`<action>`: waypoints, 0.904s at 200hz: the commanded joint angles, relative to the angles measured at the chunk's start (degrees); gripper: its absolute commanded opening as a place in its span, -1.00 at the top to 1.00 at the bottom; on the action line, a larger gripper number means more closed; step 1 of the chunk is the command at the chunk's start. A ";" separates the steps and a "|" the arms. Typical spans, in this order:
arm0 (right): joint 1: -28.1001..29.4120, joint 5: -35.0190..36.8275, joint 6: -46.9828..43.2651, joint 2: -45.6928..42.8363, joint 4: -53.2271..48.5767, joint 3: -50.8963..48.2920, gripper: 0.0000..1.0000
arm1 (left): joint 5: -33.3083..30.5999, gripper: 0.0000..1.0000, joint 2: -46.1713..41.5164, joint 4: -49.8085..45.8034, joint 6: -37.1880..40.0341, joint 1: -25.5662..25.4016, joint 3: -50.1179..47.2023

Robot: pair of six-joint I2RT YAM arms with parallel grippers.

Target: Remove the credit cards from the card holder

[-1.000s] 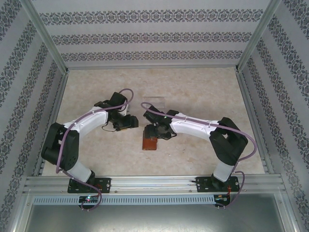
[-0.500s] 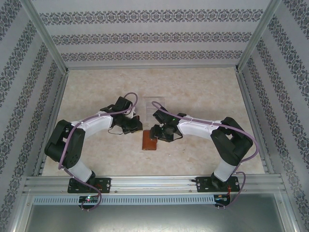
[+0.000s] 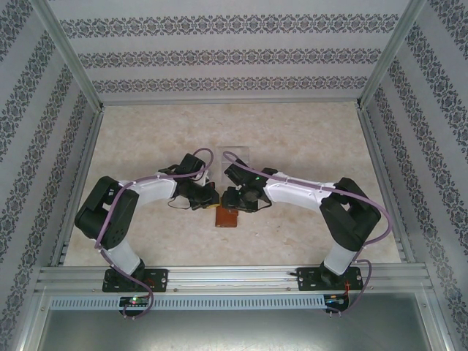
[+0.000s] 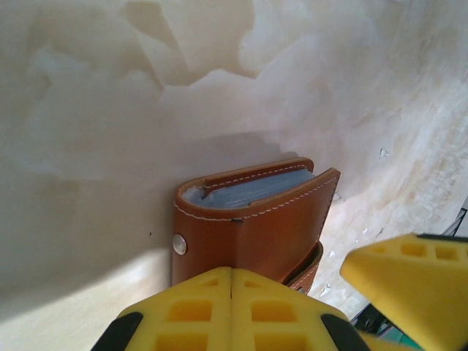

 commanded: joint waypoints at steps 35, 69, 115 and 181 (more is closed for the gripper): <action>2.03 4.18 -1.15 4.71 -6.36 4.61 -0.11 | 0.35 1.00 1.02 2.49 -0.85 -0.46 -2.51; 2.91 5.81 -1.65 7.29 -8.33 5.93 -0.11 | 0.38 1.00 1.73 3.13 -1.14 -0.46 -3.01; 3.45 7.51 -2.22 9.27 -10.39 7.45 -0.06 | 0.37 1.00 1.93 3.39 -1.15 -0.46 -3.43; 3.54 8.09 -0.75 6.07 -6.64 3.63 0.05 | -1.31 1.00 1.76 3.81 -2.47 -0.29 -3.90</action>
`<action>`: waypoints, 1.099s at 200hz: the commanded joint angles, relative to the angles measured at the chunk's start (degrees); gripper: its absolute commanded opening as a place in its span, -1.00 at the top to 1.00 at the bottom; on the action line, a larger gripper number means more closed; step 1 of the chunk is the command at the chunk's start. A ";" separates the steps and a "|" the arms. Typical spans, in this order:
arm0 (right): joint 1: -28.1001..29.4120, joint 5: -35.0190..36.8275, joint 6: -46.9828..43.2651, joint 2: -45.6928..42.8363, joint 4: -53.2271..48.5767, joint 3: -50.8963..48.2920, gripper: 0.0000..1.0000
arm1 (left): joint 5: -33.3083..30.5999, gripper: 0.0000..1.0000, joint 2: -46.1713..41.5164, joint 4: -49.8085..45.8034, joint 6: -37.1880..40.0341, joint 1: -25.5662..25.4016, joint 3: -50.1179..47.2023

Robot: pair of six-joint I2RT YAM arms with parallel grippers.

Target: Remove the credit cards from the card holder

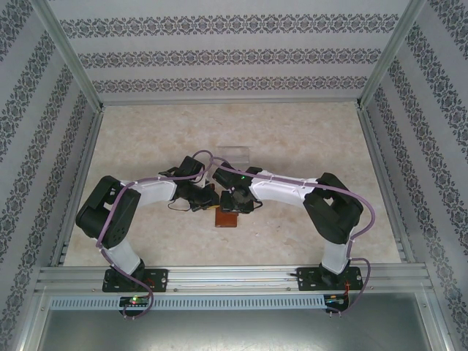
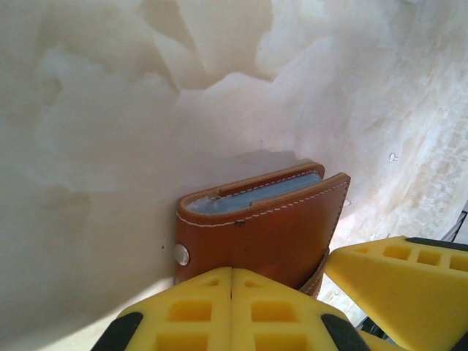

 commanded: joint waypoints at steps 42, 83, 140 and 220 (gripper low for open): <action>0.63 1.33 0.42 -0.40 1.43 -3.43 -0.08 | 0.96 1.00 1.93 2.32 -3.30 -0.31 -2.33; 0.83 2.99 -0.22 1.05 -0.46 -2.51 0.03 | 1.66 1.00 2.11 3.89 -4.27 0.01 -3.16; 1.03 5.47 -0.60 -0.51 -1.89 -2.09 0.22 | 1.03 1.00 2.16 2.11 -3.32 0.12 -2.66; -0.13 6.63 -1.37 -3.47 -3.56 -2.96 0.45 | -1.66 1.00 3.05 -5.53 2.63 2.23 -1.28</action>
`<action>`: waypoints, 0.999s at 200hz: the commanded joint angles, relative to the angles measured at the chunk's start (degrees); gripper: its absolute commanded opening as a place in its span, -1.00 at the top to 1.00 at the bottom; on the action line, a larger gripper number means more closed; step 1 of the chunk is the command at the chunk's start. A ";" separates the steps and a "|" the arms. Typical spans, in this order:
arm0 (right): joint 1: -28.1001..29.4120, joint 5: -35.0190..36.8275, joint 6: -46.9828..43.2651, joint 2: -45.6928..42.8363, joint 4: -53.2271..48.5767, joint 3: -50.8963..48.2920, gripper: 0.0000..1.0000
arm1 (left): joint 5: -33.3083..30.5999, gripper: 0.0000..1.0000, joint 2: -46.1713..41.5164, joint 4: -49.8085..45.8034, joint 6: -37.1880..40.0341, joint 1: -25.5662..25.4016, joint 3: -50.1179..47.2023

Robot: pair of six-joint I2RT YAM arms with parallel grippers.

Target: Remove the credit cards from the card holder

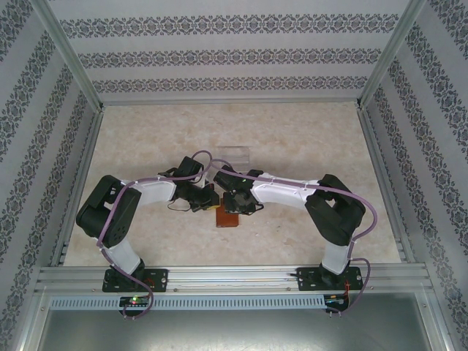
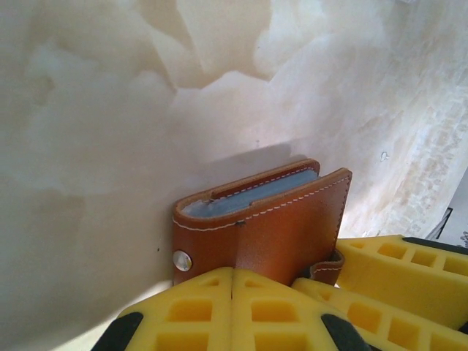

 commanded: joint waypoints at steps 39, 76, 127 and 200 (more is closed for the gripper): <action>-1.10 3.94 -1.18 -3.51 -5.65 -1.49 0.34 | -3.54 1.00 3.38 -6.84 2.44 1.46 -0.64; -1.50 4.55 -1.05 -5.25 -6.19 -2.15 0.32 | -3.54 1.00 2.82 -8.04 3.04 1.40 0.35; -2.90 -0.22 -0.89 -5.98 -1.95 -4.41 0.49 | -1.01 1.00 1.64 -6.18 2.06 1.39 1.75; -4.46 -3.24 -0.56 -7.27 2.55 -7.99 0.81 | -4.13 0.58 -1.81 -10.53 2.02 0.63 4.31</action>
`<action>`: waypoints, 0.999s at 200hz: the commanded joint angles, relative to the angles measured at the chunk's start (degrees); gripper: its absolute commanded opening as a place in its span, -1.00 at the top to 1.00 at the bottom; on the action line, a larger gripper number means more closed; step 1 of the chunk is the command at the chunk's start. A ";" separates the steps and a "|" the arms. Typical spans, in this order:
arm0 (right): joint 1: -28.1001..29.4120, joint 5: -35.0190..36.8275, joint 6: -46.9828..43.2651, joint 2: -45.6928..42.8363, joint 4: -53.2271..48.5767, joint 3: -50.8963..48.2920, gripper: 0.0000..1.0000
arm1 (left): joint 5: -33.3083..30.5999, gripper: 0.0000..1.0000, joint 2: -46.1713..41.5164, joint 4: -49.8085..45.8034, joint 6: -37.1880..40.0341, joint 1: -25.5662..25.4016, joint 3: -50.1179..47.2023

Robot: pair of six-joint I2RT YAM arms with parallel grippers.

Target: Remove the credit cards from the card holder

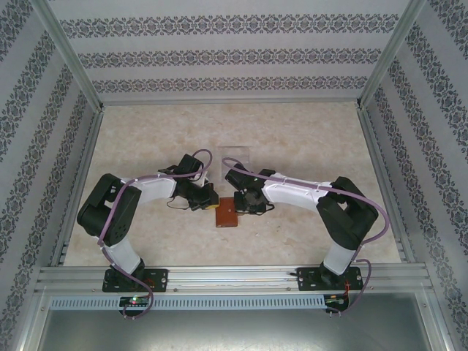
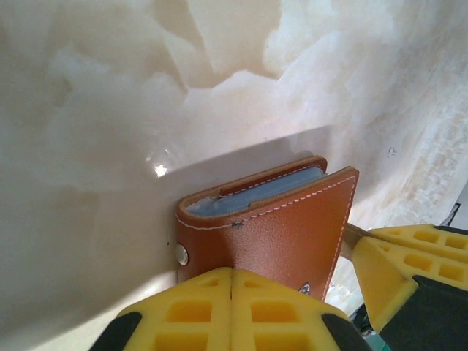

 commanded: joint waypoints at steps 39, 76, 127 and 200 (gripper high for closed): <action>-2.74 -5.33 1.14 -2.90 7.26 -5.97 0.81 | -10.86 0.06 -3.88 -13.01 2.23 -2.80 6.27; -4.39 -7.97 1.56 -2.74 11.62 -9.80 0.80 | -17.82 -0.20 -3.75 -19.85 3.23 -6.08 10.59; -6.33 -13.22 3.15 -2.32 19.68 -15.20 0.79 | -27.62 -0.49 -2.06 -25.22 3.10 -11.50 14.76; -8.18 -21.27 7.12 0.00 31.05 -20.38 0.79 | -27.15 -0.60 3.87 -26.32 -2.07 -14.97 19.28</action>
